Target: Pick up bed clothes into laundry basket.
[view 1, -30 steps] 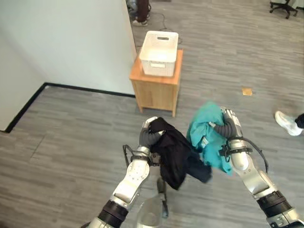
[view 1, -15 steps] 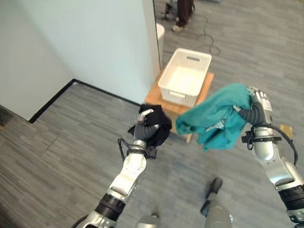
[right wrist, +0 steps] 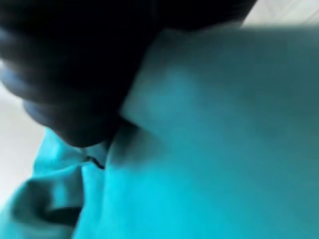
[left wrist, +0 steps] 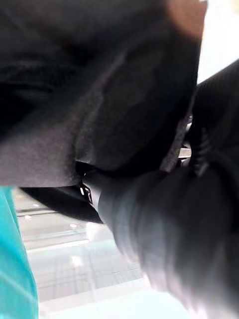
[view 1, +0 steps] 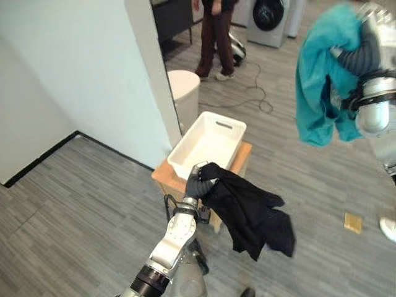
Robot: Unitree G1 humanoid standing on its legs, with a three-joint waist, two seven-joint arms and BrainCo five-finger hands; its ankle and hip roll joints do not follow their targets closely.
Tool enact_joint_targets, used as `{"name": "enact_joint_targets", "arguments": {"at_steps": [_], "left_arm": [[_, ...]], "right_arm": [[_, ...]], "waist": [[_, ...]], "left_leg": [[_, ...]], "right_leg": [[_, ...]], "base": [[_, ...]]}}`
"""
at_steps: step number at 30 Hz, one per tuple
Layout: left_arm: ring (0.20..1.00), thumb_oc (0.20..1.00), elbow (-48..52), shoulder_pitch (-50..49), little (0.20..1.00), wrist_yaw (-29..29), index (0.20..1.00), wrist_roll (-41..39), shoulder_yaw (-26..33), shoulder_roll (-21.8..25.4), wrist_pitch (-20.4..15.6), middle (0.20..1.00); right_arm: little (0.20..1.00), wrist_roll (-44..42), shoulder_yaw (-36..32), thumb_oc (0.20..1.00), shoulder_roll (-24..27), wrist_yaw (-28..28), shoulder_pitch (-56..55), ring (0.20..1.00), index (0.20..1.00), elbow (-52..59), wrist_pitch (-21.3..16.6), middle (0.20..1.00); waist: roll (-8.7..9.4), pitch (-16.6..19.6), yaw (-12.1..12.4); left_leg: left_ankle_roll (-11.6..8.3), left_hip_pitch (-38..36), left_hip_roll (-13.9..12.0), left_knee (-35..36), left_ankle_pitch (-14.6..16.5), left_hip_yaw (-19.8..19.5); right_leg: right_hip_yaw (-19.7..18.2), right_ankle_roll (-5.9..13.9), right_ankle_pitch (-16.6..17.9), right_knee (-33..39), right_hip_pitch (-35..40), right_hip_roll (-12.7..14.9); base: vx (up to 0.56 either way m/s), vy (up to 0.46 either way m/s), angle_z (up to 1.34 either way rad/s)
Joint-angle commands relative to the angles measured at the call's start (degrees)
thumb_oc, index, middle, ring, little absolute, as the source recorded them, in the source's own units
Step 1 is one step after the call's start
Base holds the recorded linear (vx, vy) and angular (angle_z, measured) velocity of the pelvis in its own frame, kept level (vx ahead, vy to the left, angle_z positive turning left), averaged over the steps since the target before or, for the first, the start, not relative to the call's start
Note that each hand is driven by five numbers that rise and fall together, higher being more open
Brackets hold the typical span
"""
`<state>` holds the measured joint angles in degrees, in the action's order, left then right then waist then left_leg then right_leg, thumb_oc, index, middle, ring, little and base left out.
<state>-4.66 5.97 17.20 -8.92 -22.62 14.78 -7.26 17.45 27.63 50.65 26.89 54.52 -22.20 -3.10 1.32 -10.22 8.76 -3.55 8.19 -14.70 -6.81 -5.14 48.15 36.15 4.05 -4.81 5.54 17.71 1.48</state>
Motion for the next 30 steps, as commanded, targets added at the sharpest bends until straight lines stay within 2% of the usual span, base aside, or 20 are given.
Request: {"name": "enact_joint_targets", "arguments": {"at_steps": [1,2,3,4,5,6,7,8,9,10,12,14,15,19,23,30], "left_arm": [[0.2,0.2,4.7,2.6,0.2,0.5,0.2,-2.6,0.2,1.1,-3.6,0.2],[0.2,0.2,4.7,2.6,0.2,0.6,0.2,-3.2,0.1,1.7,-3.4,0.2],[0.2,0.2,4.7,2.7,0.2,0.9,0.2,-3.2,0.3,2.1,-3.3,0.2],[0.2,0.2,4.7,2.8,0.2,1.1,0.2,-2.8,0.7,2.5,-3.2,0.2],[0.2,0.2,4.7,3.1,0.2,1.4,0.2,-2.4,0.9,2.8,-3.3,0.2],[0.2,0.2,4.4,4.0,0.2,2.3,0.2,-2.2,1.2,3.0,-3.6,0.2],[0.2,0.2,4.4,4.0,0.2,2.3,0.2,-2.2,1.2,3.1,-3.6,0.2],[0.2,0.2,4.7,4.6,0.2,2.0,0.2,-2.7,1.3,3.0,-3.9,0.2],[0.2,0.2,4.8,4.6,0.2,1.3,0.2,-2.7,1.0,2.9,-4.0,0.2],[0.2,0.2,4.9,4.6,0.2,1.3,0.2,-2.8,0.8,3.0,-4.0,0.2],[0.2,0.2,5.0,3.7,0.2,-0.4,0.2,-4.0,0.4,3.2,-4.4,0.2],[0.2,0.2,5.2,2.8,0.2,-0.5,0.2,-4.5,1.2,3.5,-4.2,0.2],[0.2,0.2,5.5,1.0,0.2,-1.1,0.2,-5.1,1.8,3.4,-3.6,0.2],[0.2,0.2,6.9,-1.9,0.2,-1.4,0.2,-5.8,3.9,3.4,-3.5,0.2],[0.2,0.2,7.4,-4.8,0.2,-2.0,0.2,-6.6,3.8,2.7,-3.3,0.2],[0.2,0.2,7.9,-6.8,0.2,-2.5,0.2,-7.1,4.1,2.0,-3.0,0.2]], "right_arm": [[0.2,-0.4,-3.0,0.2,1.2,0.0,7.5,0.2,0.2,1.1,0.4,0.2],[0.2,0.6,-4.3,0.2,-0.6,-0.2,6.2,0.2,0.2,0.7,0.7,0.2],[0.2,1.0,-4.4,0.2,-0.9,-0.4,6.2,0.2,0.2,1.0,0.9,0.2],[0.2,1.4,-5.0,0.2,-1.4,-0.8,5.6,0.2,0.2,1.4,1.2,0.2],[0.2,2.0,-5.5,0.2,-1.4,-0.9,5.2,0.2,0.2,2.1,1.2,0.2],[0.2,2.9,-6.4,0.2,-2.0,-0.7,4.7,0.2,0.2,4.1,1.2,0.2],[0.2,2.9,-6.6,0.2,-2.1,-0.8,4.6,0.2,0.2,4.4,1.3,0.2],[0.2,3.4,-8.0,0.2,-2.1,-0.5,3.2,0.2,0.2,7.9,1.1,0.2],[0.2,4.0,-9.3,0.2,-1.3,-0.4,1.2,0.2,0.2,10.9,1.1,0.2],[0.2,4.1,-9.9,0.2,-1.2,-0.6,0.4,0.2,0.2,11.5,1.3,0.2],[0.2,6.3,-13.5,0.2,1.7,-0.5,-3.7,0.2,0.2,17.4,2.1,0.2],[0.2,7.1,-13.5,0.2,1.2,-0.6,-3.8,0.2,0.2,18.0,2.1,0.2],[0.2,7.9,-13.5,0.2,-0.2,-0.4,-3.9,0.2,0.2,17.3,3.0,0.2],[0.2,9.1,-13.2,0.2,-2.4,-1.8,-4.4,0.2,0.2,18.9,3.1,0.2],[0.2,9.0,-12.8,0.2,-5.3,-2.6,-5.6,0.2,0.2,19.1,2.6,0.2],[0.2,9.1,-12.8,0.2,-8.5,-3.8,-8.8,0.2,0.2,20.1,1.9,0.2]], "waist": [[-1.01,-0.5,5.8],[-0.9,-0.3,5.6],[-0.7,-0.5,5.5],[-0.44,-1.0,5.0],[-0.77,-1.4,4.2],[-0.89,-2.4,3.3],[-0.81,-2.3,3.2],[-1.01,-3.0,2.4],[-1.06,-3.3,1.3],[-1.03,-3.1,1.1],[-0.15,-2.4,-1.5],[0.01,-1.9,-1.3],[0.18,-1.3,0.5],[0.27,0.6,1.1],[-0.38,1.7,2.5],[-1.05,2.1,3.6]], "left_leg": [[-1.97,-7.0,-0.4,7.2,-1.8,-6.1],[-0.07,-11.0,1.5,10.6,-0.6,-5.6],[0.35,-12.1,2.1,10.9,0.3,-6.3],[1.26,-12.8,3.1,11.2,1.7,-7.4],[1.4,-13.7,3.0,11.5,2.3,-8.4],[1.2,-14.5,3.4,11.7,2.9,-11.3],[1.13,-14.3,3.4,11.7,2.7,-11.5],[0.72,-13.8,3.3,11.8,1.9,-13.4],[0.32,-13.2,3.4,11.8,1.9,-16.2],[0.25,-13.0,3.3,11.8,1.9,-16.7],[-0.41,-12.2,4.2,11.8,2.8,-22.8],[-0.45,-12.3,3.9,11.8,2.8,-22.6],[-0.78,-13.0,3.5,11.8,2.5,-22.4],[-1.34,-13.1,3.2,11.8,2.1,-23.9],[-2.52,-12.4,2.2,11.8,0.5,-25.9],[-4.08,-11.9,1.0,11.8,-1.0,-27.5]], "right_leg": [[0.4,6.42,0.7,-3.9,1.9,4.6],[0.3,8.56,0.3,-15.3,-0.1,6.8],[0.2,10.04,2.0,-19.6,-1.3,8.2],[-1.1,10.96,4.1,-27.1,-4.1,10.1],[-2.4,10.96,5.9,-32.0,-6.8,10.9],[-4.5,10.96,6.2,-33.5,-11.6,13.3],[-4.3,10.96,6.2,-33.3,-11.6,13.1],[-5.8,10.25,4.9,-27.2,-13.2,14.0],[-8.7,8.91,3.2,-22.9,-14.1,13.3],[-8.1,8.82,3.2,-22.5,-13.8,13.1],[-16.8,7.53,2.8,-9.0,-13.7,10.9],[-16.4,8.16,3.8,-7.4,-12.4,11.8],[-13.7,7.97,5.0,-5.9,-11.0,12.9],[-11.1,7.74,5.9,-1.4,-7.2,11.8],[-7.5,7.21,4.8,-0.5,-3.9,10.6],[-4.9,6.8,3.3,-0.5,-2.0,9.5]], "base": [[0.52,0.2,0.33],[0.48,0.194,0.52],[0.41,0.214,0.74],[0.24,0.079,0.89],[0.17,-0.009,0.97],[0.12,-0.063,0.94],[0.1,-0.186,0.86],[0.09,-0.192,0.85],[0.09,-0.195,1.26],[0.14,-0.183,1.69],[0.23,-0.276,1.64],[0.14,-0.189,1.61],[0.1,-0.143,1.07],[0.11,-0.124,0.1],[0.05,-0.079,0.1],[0.03,-0.051,0.31]]}}
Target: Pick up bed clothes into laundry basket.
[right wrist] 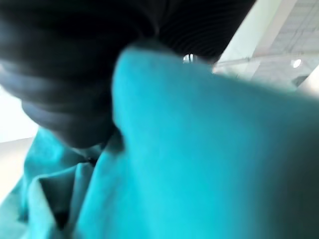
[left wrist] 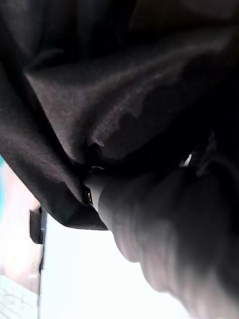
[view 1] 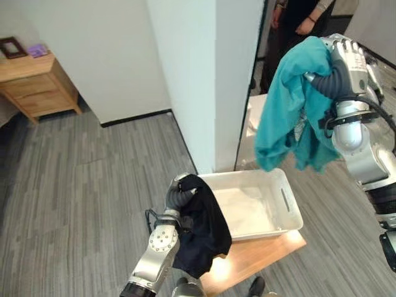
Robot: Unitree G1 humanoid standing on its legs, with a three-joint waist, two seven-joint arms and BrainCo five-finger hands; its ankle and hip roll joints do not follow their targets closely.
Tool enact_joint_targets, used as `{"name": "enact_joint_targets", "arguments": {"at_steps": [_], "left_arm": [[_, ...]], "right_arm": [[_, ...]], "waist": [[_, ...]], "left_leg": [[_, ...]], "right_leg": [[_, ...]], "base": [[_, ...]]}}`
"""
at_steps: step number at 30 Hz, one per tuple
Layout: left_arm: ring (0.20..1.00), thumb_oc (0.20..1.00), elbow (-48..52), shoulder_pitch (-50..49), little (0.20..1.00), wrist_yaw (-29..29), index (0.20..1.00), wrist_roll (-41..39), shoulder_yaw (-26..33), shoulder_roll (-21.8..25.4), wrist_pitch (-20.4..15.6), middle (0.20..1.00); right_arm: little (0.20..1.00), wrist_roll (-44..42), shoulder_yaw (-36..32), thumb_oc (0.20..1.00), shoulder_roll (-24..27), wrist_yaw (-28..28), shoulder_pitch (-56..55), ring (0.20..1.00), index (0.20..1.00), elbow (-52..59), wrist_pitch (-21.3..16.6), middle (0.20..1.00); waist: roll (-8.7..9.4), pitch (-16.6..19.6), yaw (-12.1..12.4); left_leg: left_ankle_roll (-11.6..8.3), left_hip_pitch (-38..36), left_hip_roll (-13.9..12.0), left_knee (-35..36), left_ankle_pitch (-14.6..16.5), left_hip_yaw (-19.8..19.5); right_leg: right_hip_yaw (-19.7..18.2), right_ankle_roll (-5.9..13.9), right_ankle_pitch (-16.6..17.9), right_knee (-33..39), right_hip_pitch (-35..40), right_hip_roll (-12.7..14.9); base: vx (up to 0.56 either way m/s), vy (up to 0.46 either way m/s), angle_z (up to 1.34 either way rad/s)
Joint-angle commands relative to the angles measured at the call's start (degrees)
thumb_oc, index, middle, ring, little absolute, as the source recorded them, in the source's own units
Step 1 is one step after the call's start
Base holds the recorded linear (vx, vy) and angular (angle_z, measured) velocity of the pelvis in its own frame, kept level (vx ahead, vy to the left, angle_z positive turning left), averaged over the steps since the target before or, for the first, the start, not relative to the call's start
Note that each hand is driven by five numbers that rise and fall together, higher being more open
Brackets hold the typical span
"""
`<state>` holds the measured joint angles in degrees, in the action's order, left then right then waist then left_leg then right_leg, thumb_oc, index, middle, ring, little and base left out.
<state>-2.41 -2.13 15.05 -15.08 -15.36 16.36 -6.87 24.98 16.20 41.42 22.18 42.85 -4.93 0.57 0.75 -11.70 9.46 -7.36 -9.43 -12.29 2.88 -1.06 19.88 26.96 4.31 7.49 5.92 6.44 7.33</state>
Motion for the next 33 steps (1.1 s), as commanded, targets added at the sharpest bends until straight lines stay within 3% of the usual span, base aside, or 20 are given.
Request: {"name": "enact_joint_targets", "arguments": {"at_steps": [1,17,25,33], "left_arm": [[0.2,0.2,5.6,1.1,0.2,-0.4,0.2,-1.0,-3.1,0.3,-3.4,0.2],[0.2,0.2,6.3,-1.0,0.2,-0.5,0.2,-0.9,-1.5,0.0,-3.1,0.2],[0.2,0.2,6.3,-0.8,0.2,-0.5,0.2,-1.1,-2.0,-0.3,-3.1,0.2],[0.2,0.2,5.5,0.3,0.2,-0.5,0.2,-1.3,-3.6,-0.4,-3.0,0.2]], "right_arm": [[0.2,1.6,-1.3,0.2,0.2,0.7,2.5,0.2,0.2,3.1,-1.8,0.2],[0.2,4.2,-5.4,0.2,-6.2,-0.1,-14.8,0.2,0.2,3.8,-0.9,0.2],[0.2,4.5,-0.8,0.2,-10.5,-2.7,-17.7,0.2,0.2,1.6,-1.4,0.2],[0.2,6.5,4.5,0.2,-14.9,-4.2,-21.1,0.2,0.2,-15.0,1.4,0.2]], "waist": [[-0.58,3.6,3.0],[-2.09,3.9,3.3],[-2.34,3.5,3.6],[-2.48,3.0,4.6]], "left_leg": [[-0.4,5.8,-1.6,2.1,-5.2,0.8],[-1.17,6.1,-2.0,2.1,-6.0,-0.2],[-0.95,6.0,-1.8,2.1,-5.7,-0.2],[-0.84,7.0,-1.2,2.1,-5.8,-1.4]], "right_leg": [[4.7,6.53,-9.1,-0.9,9.4,3.6],[5.8,6.31,-9.9,-0.9,10.4,3.2],[5.4,6.36,-9.7,-0.9,10.2,3.5],[6.0,6.5,-9.6,-0.9,9.6,3.6]], "base": [[0.02,-0.042,0.13],[0.0,-0.013,0.07],[0.0,0.0,0.0],[0.0,0.005,0.04]]}}
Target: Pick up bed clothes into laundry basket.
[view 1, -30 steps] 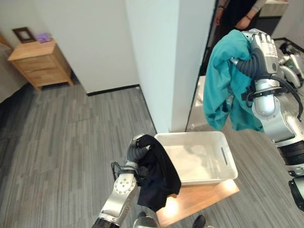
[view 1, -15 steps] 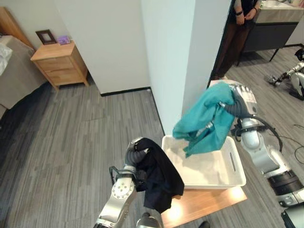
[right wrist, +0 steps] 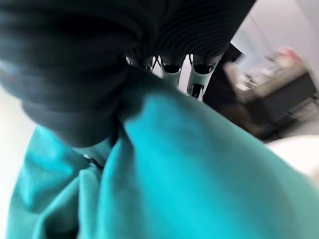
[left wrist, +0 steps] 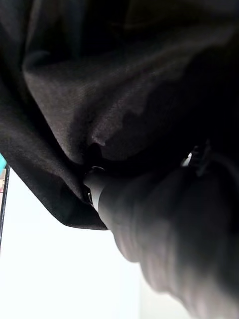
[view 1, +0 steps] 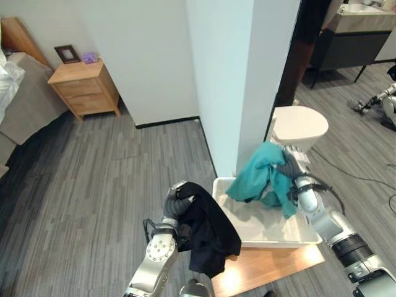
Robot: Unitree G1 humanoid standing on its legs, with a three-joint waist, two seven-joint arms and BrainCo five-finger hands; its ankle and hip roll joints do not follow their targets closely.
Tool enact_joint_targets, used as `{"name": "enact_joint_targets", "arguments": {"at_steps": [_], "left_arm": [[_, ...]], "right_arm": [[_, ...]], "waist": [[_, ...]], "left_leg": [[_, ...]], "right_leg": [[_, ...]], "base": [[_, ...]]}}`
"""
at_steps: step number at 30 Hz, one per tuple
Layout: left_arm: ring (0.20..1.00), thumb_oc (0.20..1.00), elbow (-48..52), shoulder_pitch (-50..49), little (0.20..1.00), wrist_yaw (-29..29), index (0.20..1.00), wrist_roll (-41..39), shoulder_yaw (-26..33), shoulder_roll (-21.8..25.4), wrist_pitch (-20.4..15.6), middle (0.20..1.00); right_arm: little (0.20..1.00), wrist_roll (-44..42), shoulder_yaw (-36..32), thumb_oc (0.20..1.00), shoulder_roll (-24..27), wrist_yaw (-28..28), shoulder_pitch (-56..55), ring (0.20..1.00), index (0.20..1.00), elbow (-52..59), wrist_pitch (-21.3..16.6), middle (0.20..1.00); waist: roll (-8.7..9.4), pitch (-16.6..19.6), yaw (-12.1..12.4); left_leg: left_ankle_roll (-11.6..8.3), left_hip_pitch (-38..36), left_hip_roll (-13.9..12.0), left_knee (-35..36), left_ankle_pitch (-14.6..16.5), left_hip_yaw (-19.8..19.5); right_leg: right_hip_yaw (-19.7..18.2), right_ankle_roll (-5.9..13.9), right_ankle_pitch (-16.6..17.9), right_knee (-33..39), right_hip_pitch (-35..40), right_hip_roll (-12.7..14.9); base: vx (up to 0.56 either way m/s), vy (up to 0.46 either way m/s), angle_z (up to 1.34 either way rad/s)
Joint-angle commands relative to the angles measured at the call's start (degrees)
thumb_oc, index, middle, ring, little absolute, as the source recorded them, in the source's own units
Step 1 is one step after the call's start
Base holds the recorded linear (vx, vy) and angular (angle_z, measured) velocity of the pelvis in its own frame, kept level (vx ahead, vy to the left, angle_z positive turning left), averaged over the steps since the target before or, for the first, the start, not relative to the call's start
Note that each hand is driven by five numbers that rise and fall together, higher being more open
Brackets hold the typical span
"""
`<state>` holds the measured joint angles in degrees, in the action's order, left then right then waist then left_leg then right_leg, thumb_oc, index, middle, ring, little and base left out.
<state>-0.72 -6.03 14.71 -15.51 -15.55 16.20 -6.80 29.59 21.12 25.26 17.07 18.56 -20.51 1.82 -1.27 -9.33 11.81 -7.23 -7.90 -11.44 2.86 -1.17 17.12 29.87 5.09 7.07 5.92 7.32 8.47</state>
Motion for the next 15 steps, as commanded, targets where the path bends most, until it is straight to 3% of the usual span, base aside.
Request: {"name": "enact_joint_targets", "arguments": {"at_steps": [1,6,7,8,11,15], "left_arm": [[0.2,0.2,4.0,3.9,0.2,-0.4,0.2,-1.0,-3.9,-0.3,-3.1,0.2],[0.2,0.2,4.5,3.7,0.2,-1.4,0.2,-1.3,-4.7,0.3,-2.9,0.2],[0.2,0.2,4.5,3.8,0.2,-1.5,0.2,-1.3,-4.8,0.4,-2.8,0.2],[0.2,0.2,4.6,3.9,0.2,-1.6,0.2,-1.2,-4.8,0.5,-2.8,0.2],[0.2,0.2,4.3,4.3,0.2,-1.3,0.2,-0.8,-4.5,0.4,-2.5,0.2],[0.2,0.2,3.2,4.7,0.2,-0.1,0.2,1.2,-3.4,-0.1,-2.4,0.2]], "right_arm": [[0.2,1.7,0.4,0.2,0.4,0.7,2.3,0.2,0.2,-3.9,0.7,0.2],[0.2,0.3,2.4,0.2,-2.5,0.6,2.2,0.2,0.2,-15.7,1.4,0.2],[0.3,-0.3,2.7,0.3,-3.2,0.6,2.4,0.3,0.3,-18.6,1.7,0.3],[1.0,-0.7,3.0,1.0,-3.9,0.7,2.9,1.0,1.0,-21.8,1.8,1.0],[1.0,-3.1,2.0,1.0,-3.8,1.0,4.3,1.0,1.0,-26.3,1.9,1.0],[1.0,-4.4,1.0,1.0,-1.5,0.9,3.7,1.0,1.0,-21.8,0.9,1.0]], "waist": [[-0.55,0.5,2.5],[-0.77,0.4,3.1],[-0.83,0.4,3.3],[-0.9,0.5,3.4],[-1.11,0.7,3.3],[-1.21,0.7,2.6]], "left_leg": [[-0.91,5.8,-2.0,2.1,-5.7,1.1],[-0.96,6.2,-1.9,2.1,-5.8,0.7],[-0.97,6.2,-1.8,2.1,-5.8,0.6],[-1.02,6.2,-1.9,2.1,-5.8,0.5],[-1.26,6.3,-2.0,2.1,-6.0,0.5],[-1.4,6.1,-2.0,2.1,-5.9,0.9]], "right_leg": [[3.3,5.82,-9.1,-0.9,8.7,2.6],[3.5,5.89,-9.1,-0.9,8.6,2.7],[3.5,5.89,-9.2,-0.9,8.6,2.7],[3.6,5.89,-9.2,-0.9,8.6,2.7],[3.4,6.04,-9.5,-0.9,8.6,2.8],[2.9,6.08,-9.6,-0.9,8.6,2.9]], "base": [[-0.01,0.001,0.17],[0.0,0.0,0.06],[0.0,0.0,0.0],[0.01,0.0,0.04],[0.01,0.003,0.03],[0.0,-0.001,-0.01]]}}
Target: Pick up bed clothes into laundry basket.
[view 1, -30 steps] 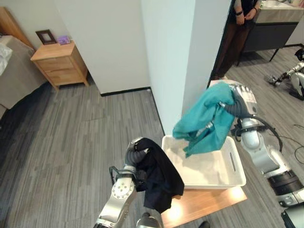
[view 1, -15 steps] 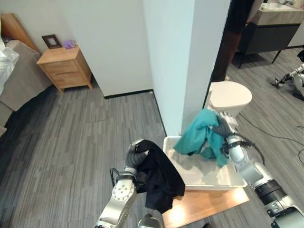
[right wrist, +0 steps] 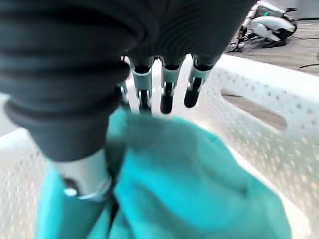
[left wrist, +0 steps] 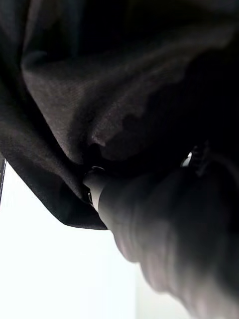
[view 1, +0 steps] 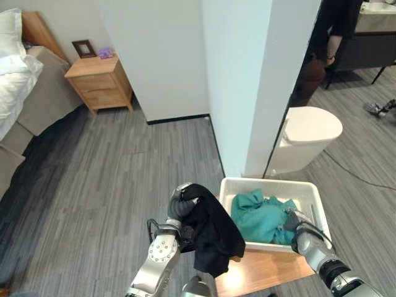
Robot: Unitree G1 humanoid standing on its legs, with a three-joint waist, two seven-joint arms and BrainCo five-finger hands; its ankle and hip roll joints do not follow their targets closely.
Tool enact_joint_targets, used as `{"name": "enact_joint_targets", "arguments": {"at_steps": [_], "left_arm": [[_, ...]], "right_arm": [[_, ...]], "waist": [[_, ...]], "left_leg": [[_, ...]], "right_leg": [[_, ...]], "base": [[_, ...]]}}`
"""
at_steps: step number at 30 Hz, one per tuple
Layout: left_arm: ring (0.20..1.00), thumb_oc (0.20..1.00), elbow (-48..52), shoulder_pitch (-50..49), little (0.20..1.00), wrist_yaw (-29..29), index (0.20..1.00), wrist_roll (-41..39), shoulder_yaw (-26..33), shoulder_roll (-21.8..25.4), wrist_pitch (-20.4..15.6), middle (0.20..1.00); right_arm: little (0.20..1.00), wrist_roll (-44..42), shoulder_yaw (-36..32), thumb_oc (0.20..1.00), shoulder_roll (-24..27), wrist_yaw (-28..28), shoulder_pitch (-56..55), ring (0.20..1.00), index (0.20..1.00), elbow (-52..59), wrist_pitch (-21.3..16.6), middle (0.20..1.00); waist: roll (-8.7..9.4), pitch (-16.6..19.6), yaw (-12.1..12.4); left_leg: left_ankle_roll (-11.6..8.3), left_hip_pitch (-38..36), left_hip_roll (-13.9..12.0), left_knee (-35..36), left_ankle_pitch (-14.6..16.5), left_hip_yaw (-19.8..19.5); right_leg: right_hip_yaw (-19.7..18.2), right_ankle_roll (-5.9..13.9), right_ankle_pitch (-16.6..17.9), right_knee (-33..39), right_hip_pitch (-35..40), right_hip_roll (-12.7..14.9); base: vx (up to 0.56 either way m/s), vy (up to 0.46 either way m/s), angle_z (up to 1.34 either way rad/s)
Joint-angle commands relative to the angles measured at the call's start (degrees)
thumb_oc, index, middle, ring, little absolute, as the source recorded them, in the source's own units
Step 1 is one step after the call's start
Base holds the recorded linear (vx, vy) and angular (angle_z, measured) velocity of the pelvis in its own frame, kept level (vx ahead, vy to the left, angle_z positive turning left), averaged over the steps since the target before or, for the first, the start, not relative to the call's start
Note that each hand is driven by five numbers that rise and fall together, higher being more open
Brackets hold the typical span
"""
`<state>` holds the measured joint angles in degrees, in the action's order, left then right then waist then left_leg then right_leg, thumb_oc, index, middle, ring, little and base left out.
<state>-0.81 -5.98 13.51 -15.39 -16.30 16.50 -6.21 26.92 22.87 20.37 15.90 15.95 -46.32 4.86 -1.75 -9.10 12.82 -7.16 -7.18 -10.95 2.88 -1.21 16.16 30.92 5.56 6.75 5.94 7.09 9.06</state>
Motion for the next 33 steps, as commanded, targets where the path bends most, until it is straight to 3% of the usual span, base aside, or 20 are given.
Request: {"name": "enact_joint_targets", "arguments": {"at_steps": [1,4,6,10,11,14,16,20,22,25,33], "left_arm": [[0.2,0.2,2.9,4.7,0.2,1.6,0.2,2.2,-2.1,-0.4,-2.9,0.2],[0.2,0.2,2.0,4.7,0.2,3.2,0.2,4.8,-0.4,-0.7,-2.7,0.2],[0.2,0.2,2.8,5.1,0.2,5.8,0.2,9.0,2.7,-0.2,-2.6,0.2],[0.2,0.2,8.0,5.7,0.2,10.3,0.2,16.1,7.6,2.6,-3.0,0.2],[0.2,0.2,11.0,7.2,0.2,13.1,0.2,20.0,10.5,4.2,-3.2,0.2],[0.2,0.2,15.6,9.5,0.2,14.6,0.2,23.3,12.5,5.9,-4.0,0.2],[0.2,0.2,17.3,10.5,0.2,14.5,0.2,23.5,12.4,6.2,-4.1,0.2],[0.2,0.2,20.1,17.8,0.2,12.6,0.2,25.3,8.8,5.6,-3.6,0.2],[0.2,0.2,19.5,19.8,0.2,12.7,0.2,25.5,8.0,5.2,-3.3,0.2],[0.2,0.2,16.3,26.9,0.2,11.8,0.2,25.8,4.4,3.3,-2.0,0.2],[0.2,0.2,8.7,33.7,0.2,10.9,0.2,23.3,0.3,0.7,-1.4,0.2]], "right_arm": [[1.0,-2.2,-1.5,1.0,4.3,2.2,5.8,1.0,1.0,5.7,-2.8,1.0],[1.0,-2.7,-5.9,1.0,7.7,3.3,1.9,1.0,1.0,15.2,-3.9,1.0],[1.0,-3.7,-12.7,1.0,10.4,7.5,-2.1,1.0,1.0,23.3,-6.4,1.0],[1.0,-4.8,-20.1,1.0,12.3,12.2,-6.3,1.0,1.0,23.2,-6.9,1.0],[1.0,-5.8,-22.6,1.0,12.7,14.2,-8.0,1.0,1.0,20.2,-6.1,1.0],[1.0,-5.1,-23.6,1.0,13.7,14.8,-11.0,1.0,1.0,12.7,-4.5,1.0],[1.0,-5.9,-23.6,1.0,13.6,14.8,-11.5,1.0,1.0,8.8,-4.3,1.0],[1.0,-11.3,-21.3,1.0,8.6,11.2,-13.9,1.0,1.0,-12.0,-2.1,1.0],[1.0,-13.9,-21.7,1.0,7.4,10.6,-13.9,1.0,1.0,-14.1,-2.5,1.0],[1.0,-26.1,-25.3,1.0,3.0,7.2,-16.3,1.0,1.0,-19.4,-4.2,1.0],[1.0,-24.0,-22.4,1.0,1.4,3.6,-19.1,1.0,1.0,-24.2,-3.0,1.0]], "waist": [[-0.66,0.5,1.1],[-0.7,0.5,-0.1],[-0.98,0.7,-1.2],[-1.22,1.4,-1.5],[-1.29,1.5,-1.8],[-1.43,1.8,-2.4],[-1.52,1.8,-2.6],[-2.46,1.9,-4.2],[-2.65,1.9,-4.4],[-3.74,1.8,-7.2],[-4.67,1.3,-10.3]], "left_leg": [[-1.49,5.2,-2.6,2.1,-5.8,2.0],[-1.47,4.7,-2.5,2.1,-5.6,2.4],[-1.45,4.2,-2.4,2.1,-5.3,2.5],[-1.59,4.0,-2.4,2.1,-5.3,2.4],[-1.78,3.8,-2.4,2.1,-5.4,2.4],[-2.03,3.9,-2.5,2.1,-5.5,2.4],[-2.11,4.0,-2.5,2.1,-5.5,2.4],[-2.27,3.9,-2.5,2.1,-5.6,3.0],[-2.31,3.8,-2.5,2.1,-5.5,3.3],[-2.39,3.4,-2.5,2.1,-5.2,4.2],[-2.29,2.4,-2.9,2.1,-4.6,6.2]], "right_leg": [[1.7,5.62,-9.3,-0.9,8.7,2.3],[1.5,5.68,-9.3,-0.9,8.9,2.3],[1.4,5.71,-9.3,-0.9,9.0,2.4],[1.3,5.69,-9.4,-0.9,9.0,2.4],[1.3,5.69,-9.5,-0.9,9.2,2.3],[1.2,5.79,-9.4,-0.9,9.0,2.2],[1.2,5.84,-9.4,-0.9,8.9,2.2],[0.6,6.26,-9.6,-0.9,8.6,2.5],[0.5,6.34,-9.6,-0.9,8.5,2.5],[-0.5,6.67,-9.7,-0.9,8.1,3.0],[-2.5,7.39,-9.3,-0.9,6.8,3.5]], "base": [[0.02,-0.005,-0.07],[0.02,-0.002,-0.01],[0.03,0.001,-0.07],[0.03,-0.023,-0.06],[0.0,0.0,0.0],[0.0,0.0,0.0],[0.0,0.0,0.0],[0.0,-0.002,0.01],[0.0,0.0,0.0],[0.0,0.013,-0.23],[-0.01,0.004,-0.17]]}}
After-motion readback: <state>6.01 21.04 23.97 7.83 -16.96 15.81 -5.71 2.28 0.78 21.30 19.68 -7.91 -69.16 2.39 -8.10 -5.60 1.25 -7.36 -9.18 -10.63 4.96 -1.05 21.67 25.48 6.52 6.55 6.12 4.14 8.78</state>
